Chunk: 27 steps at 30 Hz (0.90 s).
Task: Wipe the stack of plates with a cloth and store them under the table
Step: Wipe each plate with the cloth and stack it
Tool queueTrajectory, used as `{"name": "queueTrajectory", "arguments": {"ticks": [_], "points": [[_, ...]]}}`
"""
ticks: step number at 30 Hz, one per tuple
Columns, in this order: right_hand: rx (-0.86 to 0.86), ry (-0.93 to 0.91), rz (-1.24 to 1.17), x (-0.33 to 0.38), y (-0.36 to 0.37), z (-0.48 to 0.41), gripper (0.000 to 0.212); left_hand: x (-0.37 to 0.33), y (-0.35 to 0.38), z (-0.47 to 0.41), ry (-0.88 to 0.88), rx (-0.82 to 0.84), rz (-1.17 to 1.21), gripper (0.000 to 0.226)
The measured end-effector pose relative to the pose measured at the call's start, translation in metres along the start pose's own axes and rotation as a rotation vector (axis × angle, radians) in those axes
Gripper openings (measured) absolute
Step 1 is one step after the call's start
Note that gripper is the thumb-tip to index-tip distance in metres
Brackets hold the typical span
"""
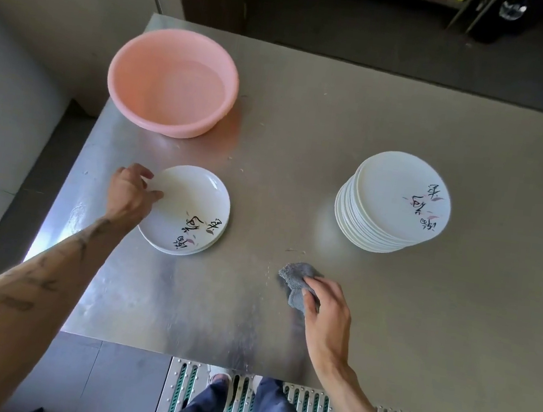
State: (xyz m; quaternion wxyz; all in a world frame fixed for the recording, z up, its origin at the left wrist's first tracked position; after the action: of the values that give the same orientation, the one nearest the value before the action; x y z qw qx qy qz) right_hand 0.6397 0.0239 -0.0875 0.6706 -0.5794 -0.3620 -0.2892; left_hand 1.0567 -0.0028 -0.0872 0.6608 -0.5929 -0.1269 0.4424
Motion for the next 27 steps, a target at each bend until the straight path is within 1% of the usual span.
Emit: {"name": "queueTrajectory", "arguments": {"ticks": [8, 19, 22, 27], "points": [[-0.004, 0.009, -0.001, 0.003, -0.002, 0.004, 0.024, 0.004, 0.0, -0.01, -0.046, 0.054, -0.053, 0.033], [0.003, -0.025, 0.023, 0.005, 0.001, 0.001, 0.023, 0.014, 0.005, 0.002, -0.135, 0.095, 0.052, 0.018], [0.01, -0.029, 0.013, 0.008, 0.004, 0.0, 0.023, 0.011, 0.001, 0.006, -0.13, 0.095, 0.052, 0.018], [-0.002, -0.053, -0.017, 0.014, 0.001, -0.004, 0.024, -0.009, -0.007, 0.022, -0.046, 0.084, 0.086, 0.021]]}}
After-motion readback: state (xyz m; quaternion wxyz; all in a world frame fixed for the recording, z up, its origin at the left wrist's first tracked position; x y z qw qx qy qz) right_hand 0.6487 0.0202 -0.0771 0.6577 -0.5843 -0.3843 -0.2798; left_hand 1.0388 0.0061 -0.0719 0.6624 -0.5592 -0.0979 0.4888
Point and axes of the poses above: each hand's wrist, its own z-axis away from the middle knuckle, its own y-axis out of the palm, x = y × z, the point moved 3 cm from there along -z, towards the middle knuckle, and after that the axes turned 11 degrees about -z, right-handed, at the moved point
